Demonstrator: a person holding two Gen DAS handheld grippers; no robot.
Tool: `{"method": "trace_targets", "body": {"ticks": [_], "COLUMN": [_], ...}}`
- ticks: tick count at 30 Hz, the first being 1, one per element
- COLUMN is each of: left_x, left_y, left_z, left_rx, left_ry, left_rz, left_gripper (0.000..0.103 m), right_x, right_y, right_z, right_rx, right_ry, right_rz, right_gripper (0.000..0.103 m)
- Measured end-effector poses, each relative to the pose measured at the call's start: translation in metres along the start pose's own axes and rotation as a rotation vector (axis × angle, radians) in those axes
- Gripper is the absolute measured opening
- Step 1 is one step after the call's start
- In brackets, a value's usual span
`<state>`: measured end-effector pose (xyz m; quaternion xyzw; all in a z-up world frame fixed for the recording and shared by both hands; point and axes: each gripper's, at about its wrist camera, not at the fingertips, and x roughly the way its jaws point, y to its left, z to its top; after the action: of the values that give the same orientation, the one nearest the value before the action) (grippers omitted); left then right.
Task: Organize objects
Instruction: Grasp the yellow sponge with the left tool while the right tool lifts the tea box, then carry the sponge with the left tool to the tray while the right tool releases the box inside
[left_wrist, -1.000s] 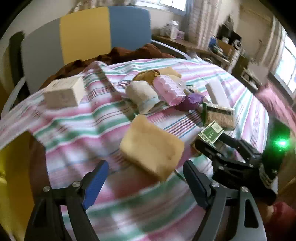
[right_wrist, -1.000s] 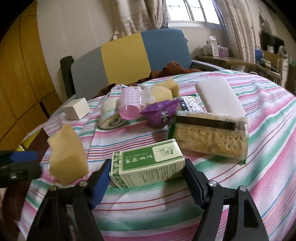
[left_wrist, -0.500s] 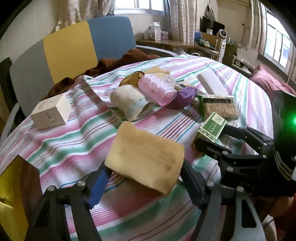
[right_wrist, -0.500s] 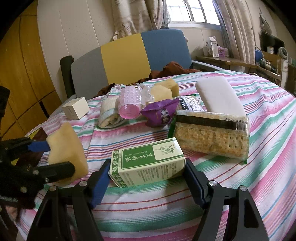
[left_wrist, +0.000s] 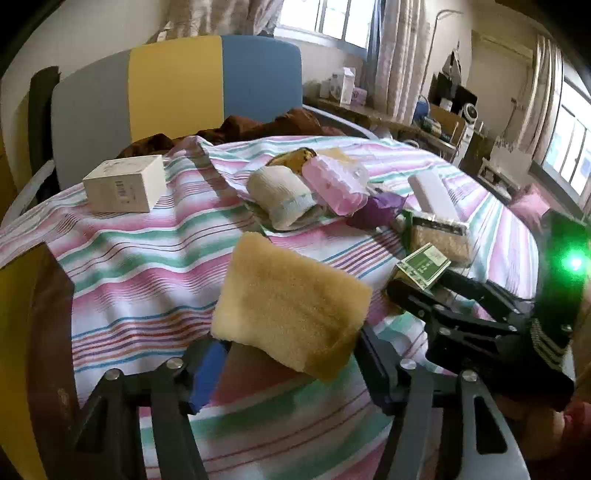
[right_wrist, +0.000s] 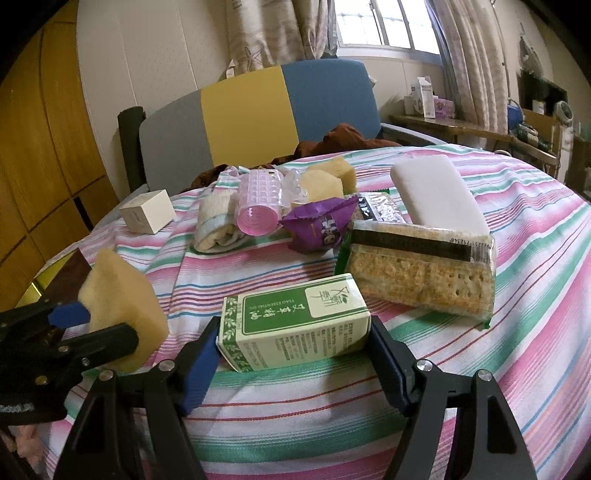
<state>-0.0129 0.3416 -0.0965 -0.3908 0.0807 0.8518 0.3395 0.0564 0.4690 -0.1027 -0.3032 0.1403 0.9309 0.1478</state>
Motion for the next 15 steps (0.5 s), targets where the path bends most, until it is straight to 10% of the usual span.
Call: {"method": "trace_targets", "body": {"ticks": [15], "left_x": [-0.051], "left_y": [0.001], "left_z": [-0.02], "left_rx": [-0.088], "left_ry": [-0.052], "left_rz": [-0.085], "left_gripper": [0.061], "right_x": [0.0], "right_y": [0.007], "right_z": [-0.001], "right_rx": [-0.034], "right_ry": [0.003], "right_rz": [-0.055], "right_gripper": [0.074]}}
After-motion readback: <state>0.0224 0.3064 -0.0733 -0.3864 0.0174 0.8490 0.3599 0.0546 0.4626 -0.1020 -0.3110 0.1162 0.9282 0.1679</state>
